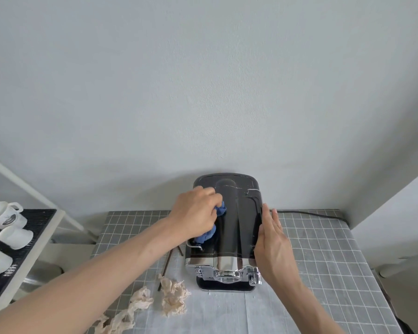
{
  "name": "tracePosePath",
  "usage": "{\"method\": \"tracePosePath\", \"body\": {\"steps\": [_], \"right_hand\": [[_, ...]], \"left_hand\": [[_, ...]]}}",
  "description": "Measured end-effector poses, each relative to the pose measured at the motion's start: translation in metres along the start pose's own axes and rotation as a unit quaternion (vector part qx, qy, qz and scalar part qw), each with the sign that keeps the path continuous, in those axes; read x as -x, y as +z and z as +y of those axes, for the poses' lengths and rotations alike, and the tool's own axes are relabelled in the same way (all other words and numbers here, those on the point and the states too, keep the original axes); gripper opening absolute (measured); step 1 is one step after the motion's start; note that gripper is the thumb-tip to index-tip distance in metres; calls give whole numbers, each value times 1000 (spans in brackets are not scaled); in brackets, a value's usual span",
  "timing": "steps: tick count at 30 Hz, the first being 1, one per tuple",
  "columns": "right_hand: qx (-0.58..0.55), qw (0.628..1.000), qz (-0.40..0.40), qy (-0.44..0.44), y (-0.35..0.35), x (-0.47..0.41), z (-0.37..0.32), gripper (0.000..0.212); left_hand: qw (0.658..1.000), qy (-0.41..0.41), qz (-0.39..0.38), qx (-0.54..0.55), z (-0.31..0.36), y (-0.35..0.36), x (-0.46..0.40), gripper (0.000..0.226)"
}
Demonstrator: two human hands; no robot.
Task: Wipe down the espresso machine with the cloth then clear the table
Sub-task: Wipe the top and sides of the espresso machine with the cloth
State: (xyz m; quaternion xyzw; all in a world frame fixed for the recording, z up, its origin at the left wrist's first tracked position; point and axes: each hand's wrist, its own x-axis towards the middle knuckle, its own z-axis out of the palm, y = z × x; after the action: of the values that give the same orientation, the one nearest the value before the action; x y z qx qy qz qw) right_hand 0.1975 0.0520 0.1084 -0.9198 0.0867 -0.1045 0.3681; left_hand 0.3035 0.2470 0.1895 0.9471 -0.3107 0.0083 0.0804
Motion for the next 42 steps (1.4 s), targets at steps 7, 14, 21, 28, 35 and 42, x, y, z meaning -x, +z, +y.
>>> {"method": "tracePosePath", "body": {"steps": [7, 14, 21, 28, 35, 42], "right_hand": [[10, 1000, -8, 15, 4, -2, 5, 61], [19, 1000, 4, 23, 6, -1, 3, 62], [-12, 1000, 3, 26, 2, 1, -5, 60], [-5, 1000, 11, 26, 1, 1, -9, 59], [-24, 1000, 10, 18, -3, 2, -12, 58], [-16, 1000, 1, 8, -2, 1, -3, 59]], "left_hand": [[984, -143, -55, -93, 7, -12, -27, 20], [991, -85, -84, -55, -6, -17, -1, 44], [975, -45, -219, 15, -7, -35, 30, 69], [970, -7, -242, 6, 7, -43, 27, 40], [981, 18, -170, 89, 5, -26, 38, 41], [994, 33, -98, 41, -19, -8, 8, 28]]}}
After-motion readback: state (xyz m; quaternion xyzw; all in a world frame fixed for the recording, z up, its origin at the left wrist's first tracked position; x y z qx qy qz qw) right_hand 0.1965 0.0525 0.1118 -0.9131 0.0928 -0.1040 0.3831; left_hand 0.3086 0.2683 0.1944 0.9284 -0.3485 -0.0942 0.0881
